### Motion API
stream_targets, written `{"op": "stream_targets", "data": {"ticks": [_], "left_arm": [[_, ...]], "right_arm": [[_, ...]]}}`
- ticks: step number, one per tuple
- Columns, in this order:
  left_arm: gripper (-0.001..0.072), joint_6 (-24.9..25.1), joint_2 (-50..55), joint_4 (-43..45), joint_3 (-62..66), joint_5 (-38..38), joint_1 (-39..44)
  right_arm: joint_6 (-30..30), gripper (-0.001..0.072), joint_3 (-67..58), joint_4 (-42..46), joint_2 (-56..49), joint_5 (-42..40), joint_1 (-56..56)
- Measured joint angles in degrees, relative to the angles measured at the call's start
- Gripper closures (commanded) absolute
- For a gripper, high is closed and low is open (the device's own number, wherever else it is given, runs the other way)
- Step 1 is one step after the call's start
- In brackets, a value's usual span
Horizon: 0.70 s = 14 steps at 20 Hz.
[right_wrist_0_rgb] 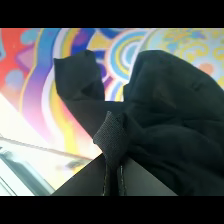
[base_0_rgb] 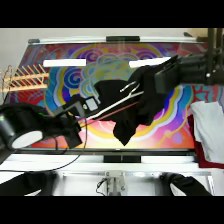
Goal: Fold the shirts.
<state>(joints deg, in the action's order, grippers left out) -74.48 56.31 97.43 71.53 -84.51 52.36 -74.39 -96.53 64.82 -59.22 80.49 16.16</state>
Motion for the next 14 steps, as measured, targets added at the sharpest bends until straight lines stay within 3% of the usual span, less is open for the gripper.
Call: {"op": "stream_targets", "data": {"ticks": [4,8,11,14], "left_arm": [[0.065,6.86,2.34,-2.45,0.0,1.66,1.77],[0.065,11.63,6.67,-3.41,0.0,8.66,5.62],[0.065,11.34,9.35,-3.61,0.0,16.28,6.82],[0.065,5.99,11.19,-3.58,-0.04,24.81,5.05]], "right_arm": [[-0.02,0.0639,-0.42,0.11,0.0,0.07,0.0],[-0.02,0.0639,-0.55,-0.35,0.0,0.2,0.0],[-0.07,0.0639,-0.55,-1.16,0.0,0.37,-0.02],[-0.33,0.0639,-0.57,-1.79,0.0,0.81,-0.02]]}}
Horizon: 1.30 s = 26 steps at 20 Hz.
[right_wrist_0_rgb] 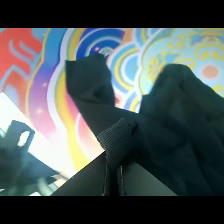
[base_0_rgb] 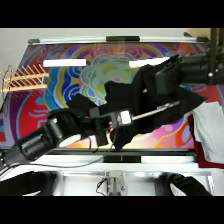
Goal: Fold the shirts.
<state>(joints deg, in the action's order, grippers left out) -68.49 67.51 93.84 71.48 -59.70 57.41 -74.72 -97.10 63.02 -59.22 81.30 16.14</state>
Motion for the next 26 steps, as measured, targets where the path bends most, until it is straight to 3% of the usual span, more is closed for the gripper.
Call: {"op": "stream_targets", "data": {"ticks": [6,11,12,13,14,23,26], "left_arm": [[0.065,-15.56,0.92,0.57,1.14,10.03,-9.79],[0.0649,-20.72,1.09,0.0,2.23,11.96,-13.38],[0.065,-21.05,1.11,-0.22,2.32,11.96,-13.25],[0.0649,-21.38,1.11,-0.28,2.34,12.02,-12.94],[0.065,-21.66,1.14,-0.5,2.4,12.15,-12.55],[0.065,-22.14,1.4,-0.92,2.43,10.36,-10.69],[0.065,-22.23,1.68,-1.05,2.38,9.68,-10.69]], "right_arm": [[-0.5,0.0638,-0.04,-0.15,0.0,-0.81,0.0],[-1.07,0.0621,-0.02,-0.96,0.0,-2.82,0.0],[-1.27,0.055,-0.02,-1.01,0.0,-3.15,0.0],[-1.66,0.0355,-0.02,-1.05,0.0,-3.56,0.0],[-2.16,0.024,-0.02,-1.18,0.02,-3.78,0.0],[-5.01,0.024,-2.34,1.44,0.02,-5.62,0.02],[-7.8,0.024,-6.86,3.54,0.04,-2.08,0.02]]}}
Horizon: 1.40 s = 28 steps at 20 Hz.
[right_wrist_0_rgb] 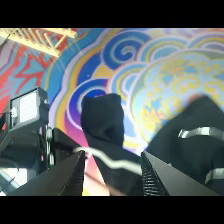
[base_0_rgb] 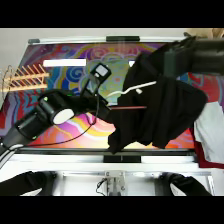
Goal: Fold the shirts.
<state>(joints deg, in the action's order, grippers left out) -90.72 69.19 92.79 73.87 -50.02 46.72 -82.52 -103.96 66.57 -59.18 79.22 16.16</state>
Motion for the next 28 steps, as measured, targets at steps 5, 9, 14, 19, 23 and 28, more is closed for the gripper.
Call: {"op": "stream_targets", "data": {"ticks": [5,9,14,19,23,28], "left_arm": [[0.065,0.55,0.09,0.11,0.0,-0.61,0.07],[0.065,2.47,0.02,0.24,0.02,-0.68,0.11],[0.065,3.76,-0.59,0.39,0.02,-0.24,0.2],[0.065,3.96,-0.28,0.35,0.02,0.68,0.35],[0.065,3.98,0.26,0.37,0.0,1.42,0.35],[0.065,3.91,0.79,0.37,0.02,1.55,0.33]], "right_arm": [[-2.86,0.024,-5.11,12.31,1.9,14.4,-0.22],[-2.25,0.0241,-2.84,25.29,2.45,20.72,-8.57],[2.25,0.024,13.05,12.22,-2.62,19.67,-27.54],[4.15,0.024,21.49,0.66,-11.67,10.84,-31.43],[5.38,0.0075,23.19,-3.72,-20.33,3.23,-25.79],[6.29,0.0176,23.69,-9.55,-30.1,-4.26,-20.52]]}}
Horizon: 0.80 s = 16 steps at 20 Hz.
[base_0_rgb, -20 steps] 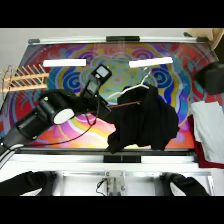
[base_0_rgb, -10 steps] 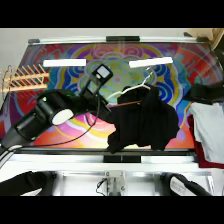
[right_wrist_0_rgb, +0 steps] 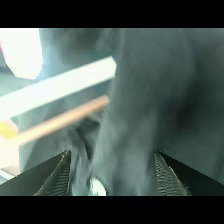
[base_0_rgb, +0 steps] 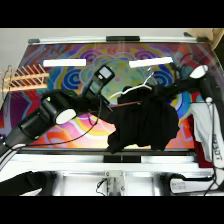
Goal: Fold the shirts.
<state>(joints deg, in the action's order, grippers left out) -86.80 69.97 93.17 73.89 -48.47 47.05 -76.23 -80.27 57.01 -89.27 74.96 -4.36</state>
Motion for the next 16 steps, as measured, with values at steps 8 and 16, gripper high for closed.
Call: {"op": "stream_targets", "data": {"ticks": [8,16], "left_arm": [[0.065,-1.07,0.17,-0.13,0.0,0.04,0.0],[0.0649,-1.51,0.17,-2.01,0.0,0.0,0.09]], "right_arm": [[2.05,0.064,-0.83,0.35,0.81,-6.05,2.34],[4.15,0.064,-14.58,2.54,13.77,-4.94,2.6]]}}
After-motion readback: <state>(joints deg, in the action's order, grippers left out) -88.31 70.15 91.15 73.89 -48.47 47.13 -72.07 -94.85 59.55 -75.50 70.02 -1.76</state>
